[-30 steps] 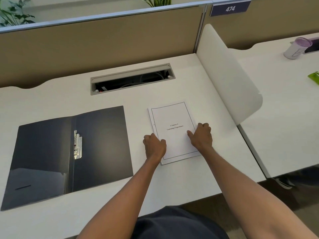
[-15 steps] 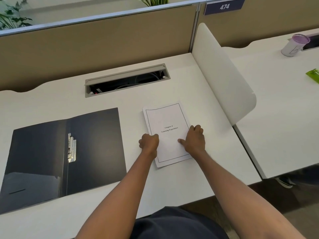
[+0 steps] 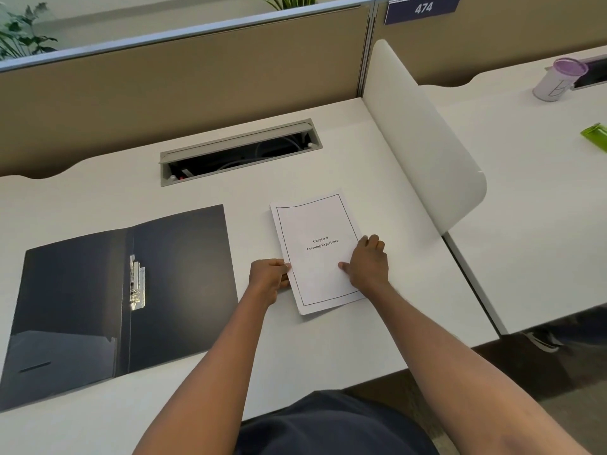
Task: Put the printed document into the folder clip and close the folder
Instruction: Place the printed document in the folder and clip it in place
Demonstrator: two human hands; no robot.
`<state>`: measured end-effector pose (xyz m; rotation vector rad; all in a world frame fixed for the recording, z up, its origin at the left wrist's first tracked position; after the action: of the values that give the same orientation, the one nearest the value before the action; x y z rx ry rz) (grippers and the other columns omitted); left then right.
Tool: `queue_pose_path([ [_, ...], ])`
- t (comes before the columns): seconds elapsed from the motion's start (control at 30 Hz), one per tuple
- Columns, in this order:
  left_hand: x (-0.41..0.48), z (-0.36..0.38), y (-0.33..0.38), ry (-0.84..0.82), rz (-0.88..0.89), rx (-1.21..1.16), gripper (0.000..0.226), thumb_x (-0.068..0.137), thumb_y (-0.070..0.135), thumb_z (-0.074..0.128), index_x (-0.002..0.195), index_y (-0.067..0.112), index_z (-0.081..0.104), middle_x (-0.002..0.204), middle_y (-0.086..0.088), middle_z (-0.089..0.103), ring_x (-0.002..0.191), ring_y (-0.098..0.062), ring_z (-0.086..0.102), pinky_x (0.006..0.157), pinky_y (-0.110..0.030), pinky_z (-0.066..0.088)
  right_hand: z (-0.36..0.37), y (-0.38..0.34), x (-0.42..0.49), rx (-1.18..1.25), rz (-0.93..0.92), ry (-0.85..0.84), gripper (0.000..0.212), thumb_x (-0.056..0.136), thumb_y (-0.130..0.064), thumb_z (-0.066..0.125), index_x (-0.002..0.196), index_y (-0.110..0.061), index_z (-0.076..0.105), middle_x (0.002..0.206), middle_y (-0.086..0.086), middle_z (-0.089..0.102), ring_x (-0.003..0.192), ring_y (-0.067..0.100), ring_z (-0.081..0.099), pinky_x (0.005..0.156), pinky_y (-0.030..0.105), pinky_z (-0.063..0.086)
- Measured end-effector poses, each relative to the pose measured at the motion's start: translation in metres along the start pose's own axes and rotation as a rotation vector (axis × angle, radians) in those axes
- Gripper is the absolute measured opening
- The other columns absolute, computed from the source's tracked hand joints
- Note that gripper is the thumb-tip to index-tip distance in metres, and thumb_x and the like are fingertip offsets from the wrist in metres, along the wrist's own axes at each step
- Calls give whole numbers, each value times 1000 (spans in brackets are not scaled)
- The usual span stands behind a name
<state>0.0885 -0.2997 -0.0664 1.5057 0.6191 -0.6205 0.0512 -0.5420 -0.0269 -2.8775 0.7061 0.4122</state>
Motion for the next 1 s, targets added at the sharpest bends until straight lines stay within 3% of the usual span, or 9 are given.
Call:
queue_pose_path([
  [0.23, -1, -7, 0, -70, 39, -46, 7, 92, -7, 69, 89, -2, 70, 81, -11, 77, 61, -16, 76, 54, -27, 61, 1, 5, 2, 98, 3, -24, 84, 91, -56, 62, 144, 3, 34, 139, 16, 39, 128, 30, 42, 96, 36, 47],
  [0.4, 2, -23, 3, -88, 52, -41, 5, 92, -4, 70, 94, -1, 72, 95, -16, 75, 82, -26, 72, 61, -25, 62, -2, 10, 7, 409, 78, -45, 57, 100, -44, 53, 133, 2, 46, 138, 20, 41, 129, 36, 40, 98, 44, 45],
  [0.5, 3, -36, 7, -114, 54, -42, 6, 92, -3, 70, 97, -1, 73, 95, -14, 77, 81, -24, 74, 63, -24, 62, -5, 3, 10, 572, 86, -53, 47, 103, -36, 48, 131, 2, 49, 131, 22, 47, 125, 38, 45, 97, 43, 42],
  [0.6, 2, -54, 13, -136, 68, -36, 5, 93, -2, 70, 96, 1, 73, 91, -11, 78, 74, -18, 75, 61, -23, 61, -6, -14, 9, 738, 72, -78, 19, 105, -34, 45, 97, -19, 54, 108, 13, 48, 102, 26, 45, 88, 34, 38],
  [0.67, 2, -70, 17, -132, 73, -43, 5, 92, -1, 71, 96, 1, 73, 87, -9, 79, 72, -17, 77, 61, -22, 61, -8, -30, 5, 814, 72, -90, 34, 105, -34, 44, 73, -33, 30, 93, -2, 43, 92, 20, 36, 79, 30, 32],
  [0.8, 0, -108, 24, -97, 87, -59, 7, 92, -2, 71, 92, 4, 72, 78, -3, 80, 68, -12, 77, 59, -21, 60, -11, -61, -4, 926, 19, -80, 39, 102, -19, 45, 69, -23, 25, 67, -5, 27, 63, 18, 24, 55, 30, 19],
  [0.9, -2, -139, 27, -92, 95, -65, 7, 93, -4, 68, 93, 2, 73, 83, -6, 80, 69, -13, 78, 59, -21, 61, -8, -83, -12, 1007, -2, -120, 29, 97, -10, 50, 69, -9, 41, 67, 2, 27, 64, 19, 21, 60, 30, 18],
  [0.93, -2, -151, 27, -85, 97, -59, 7, 93, -3, 69, 94, 2, 73, 85, -7, 80, 70, -14, 78, 60, -22, 61, -4, -89, -14, 1038, 12, -135, 26, 96, -9, 53, 73, 3, 51, 70, 5, 32, 67, 20, 24, 62, 32, 21],
  [1.0, -2, -174, 26, -74, 96, -36, 7, 93, -1, 70, 96, 3, 75, 94, -10, 80, 77, -17, 78, 67, -25, 64, 4, -102, -19, 1081, 37, -170, 31, 96, -8, 59, 102, 22, 52, 80, 6, 42, 75, 23, 31, 69, 35, 28],
])
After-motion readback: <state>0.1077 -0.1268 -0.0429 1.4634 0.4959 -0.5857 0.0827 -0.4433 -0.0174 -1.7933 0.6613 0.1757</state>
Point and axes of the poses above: each hand's wrist, its own x-axis towards the middle knuckle, its own z-axis out of the palm, y = z × x, the point moved 8 cm from there along x, towards the middle knuckle
